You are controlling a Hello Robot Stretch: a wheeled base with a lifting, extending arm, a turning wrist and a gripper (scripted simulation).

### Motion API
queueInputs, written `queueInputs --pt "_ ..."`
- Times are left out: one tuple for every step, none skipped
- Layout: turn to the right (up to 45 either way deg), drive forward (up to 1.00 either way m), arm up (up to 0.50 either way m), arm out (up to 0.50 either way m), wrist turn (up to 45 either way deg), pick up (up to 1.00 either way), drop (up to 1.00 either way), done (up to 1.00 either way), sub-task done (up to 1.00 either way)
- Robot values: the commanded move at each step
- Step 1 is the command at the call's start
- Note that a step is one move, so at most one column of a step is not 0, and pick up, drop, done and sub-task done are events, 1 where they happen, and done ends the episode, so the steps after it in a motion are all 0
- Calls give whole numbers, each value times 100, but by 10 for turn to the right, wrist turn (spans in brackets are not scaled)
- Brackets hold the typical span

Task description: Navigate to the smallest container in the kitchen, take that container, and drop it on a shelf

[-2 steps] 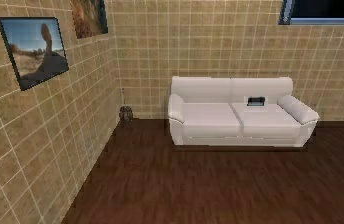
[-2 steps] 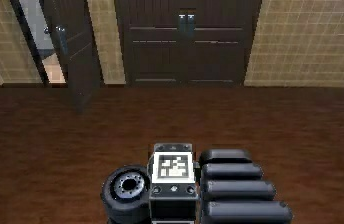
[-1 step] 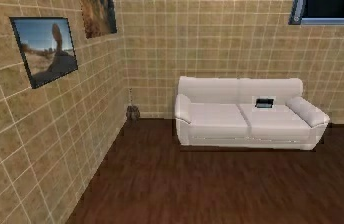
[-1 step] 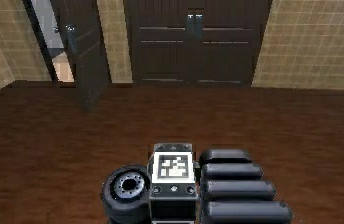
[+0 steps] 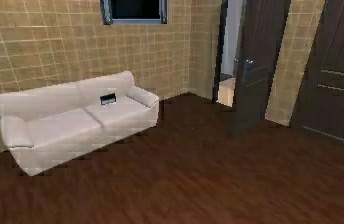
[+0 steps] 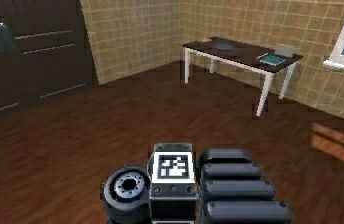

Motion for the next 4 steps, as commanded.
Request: queueInputs --pt "450 0 0 0 0 0 0 0 0" --pt "90 0 0 0 0 0 0 0 0" --pt "-450 0 0 0 0 0 0 0 0" --pt "-450 0 0 0 0 0 0 0 0"
